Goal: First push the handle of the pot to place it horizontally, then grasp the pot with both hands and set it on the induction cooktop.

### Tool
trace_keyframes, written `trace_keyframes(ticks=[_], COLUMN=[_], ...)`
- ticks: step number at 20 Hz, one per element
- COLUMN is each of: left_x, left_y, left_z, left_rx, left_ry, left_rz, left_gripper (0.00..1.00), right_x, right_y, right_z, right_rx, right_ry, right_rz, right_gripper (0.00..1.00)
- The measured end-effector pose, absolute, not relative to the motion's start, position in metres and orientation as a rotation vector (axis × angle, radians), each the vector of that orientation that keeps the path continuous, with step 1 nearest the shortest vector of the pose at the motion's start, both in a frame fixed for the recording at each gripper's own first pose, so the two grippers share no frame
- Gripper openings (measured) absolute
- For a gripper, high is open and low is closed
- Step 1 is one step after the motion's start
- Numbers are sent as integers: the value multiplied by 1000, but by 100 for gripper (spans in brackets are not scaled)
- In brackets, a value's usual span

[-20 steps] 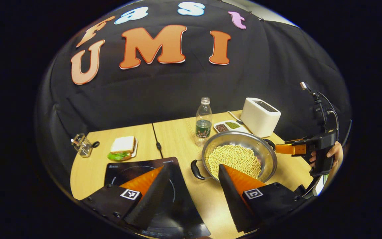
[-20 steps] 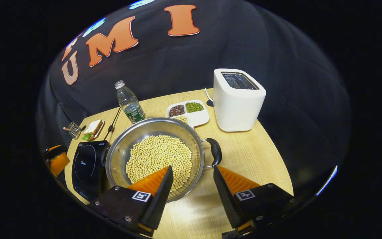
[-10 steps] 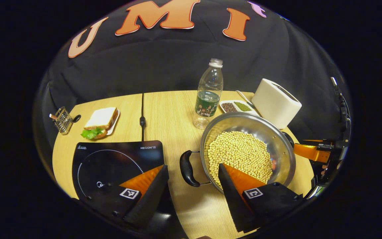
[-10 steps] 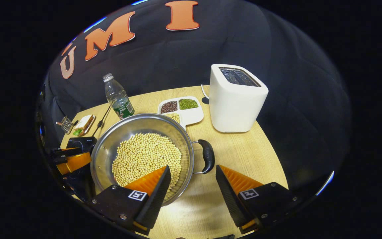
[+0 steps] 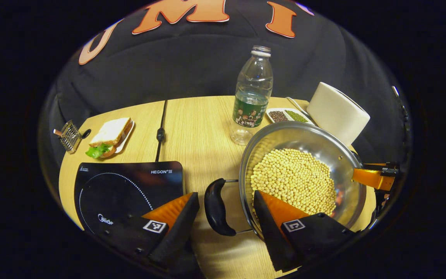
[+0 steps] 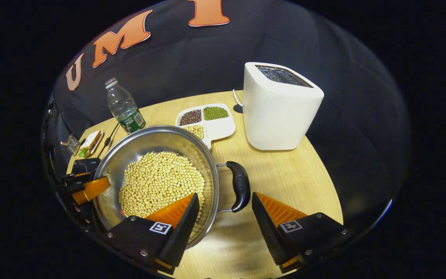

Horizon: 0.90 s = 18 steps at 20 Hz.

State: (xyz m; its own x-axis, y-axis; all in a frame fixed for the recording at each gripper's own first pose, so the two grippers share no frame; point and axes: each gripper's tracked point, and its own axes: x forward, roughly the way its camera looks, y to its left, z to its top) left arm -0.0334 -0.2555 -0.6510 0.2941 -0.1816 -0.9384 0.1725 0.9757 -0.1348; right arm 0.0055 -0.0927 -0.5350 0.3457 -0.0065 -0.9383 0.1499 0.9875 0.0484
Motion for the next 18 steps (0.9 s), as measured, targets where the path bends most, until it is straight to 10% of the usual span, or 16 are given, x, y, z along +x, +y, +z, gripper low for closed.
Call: trace_keyframes(ticks=[18], left_x=[-18], left_y=[-263], left_z=[-673], left_rx=[34], left_ry=[1135], left_rz=[-193], left_gripper=[73], right_x=[24], right_y=[-97], right_z=[-570], right_rx=[31], right_ry=[1123], right_rz=[-99], right_gripper=[74])
